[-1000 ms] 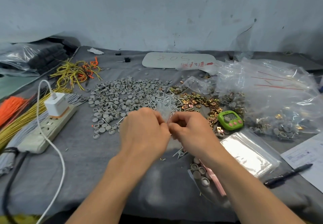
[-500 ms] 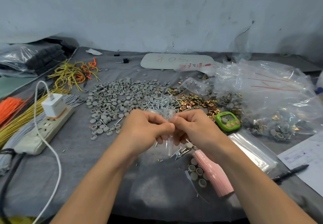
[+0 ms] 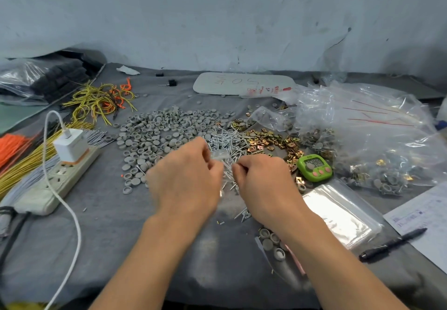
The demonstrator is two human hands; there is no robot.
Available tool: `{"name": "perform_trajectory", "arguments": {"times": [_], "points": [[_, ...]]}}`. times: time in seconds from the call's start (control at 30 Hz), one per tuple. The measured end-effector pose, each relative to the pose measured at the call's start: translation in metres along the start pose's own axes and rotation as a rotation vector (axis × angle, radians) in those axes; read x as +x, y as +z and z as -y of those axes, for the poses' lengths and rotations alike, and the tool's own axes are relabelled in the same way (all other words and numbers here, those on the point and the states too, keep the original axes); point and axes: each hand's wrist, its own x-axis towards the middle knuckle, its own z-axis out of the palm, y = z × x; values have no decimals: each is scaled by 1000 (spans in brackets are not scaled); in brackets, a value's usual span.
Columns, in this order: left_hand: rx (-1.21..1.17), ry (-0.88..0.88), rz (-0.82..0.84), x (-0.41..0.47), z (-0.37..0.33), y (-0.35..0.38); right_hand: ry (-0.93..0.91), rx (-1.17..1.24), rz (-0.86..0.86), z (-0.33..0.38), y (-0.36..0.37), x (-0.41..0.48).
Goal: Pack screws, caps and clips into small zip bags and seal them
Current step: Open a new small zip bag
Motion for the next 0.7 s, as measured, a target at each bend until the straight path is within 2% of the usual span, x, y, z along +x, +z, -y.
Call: {"name": "perform_trajectory", "arguments": {"times": [0.03,0.13,0.2,0.33,0.43,0.5,0.57,0.63,0.7], "points": [[-5,-4,31,-4,-4,3,16,27,-20,0,1,0],[-99,-32,286,-9,-5,11,74,136,-64,-6,-3,1],[-160,-58,356,-3,2,9,115,178,-71,-10,-8,4],[-285,-191,268,11,11,-2,161,49,-71,-10,-11,4],[-349,-232,283,11,11,1,182,-108,-197,-5,-7,-1],[-375,-220,275,8,10,4,143,2,-322,-3,-6,-3],[-376,-202,249,6,8,6,19,221,-351,0,-3,-5],[-368,-166,217,4,7,8,-99,279,-285,5,4,-7],[-367,-94,182,0,5,9,-129,226,-169,7,12,-6]]}}
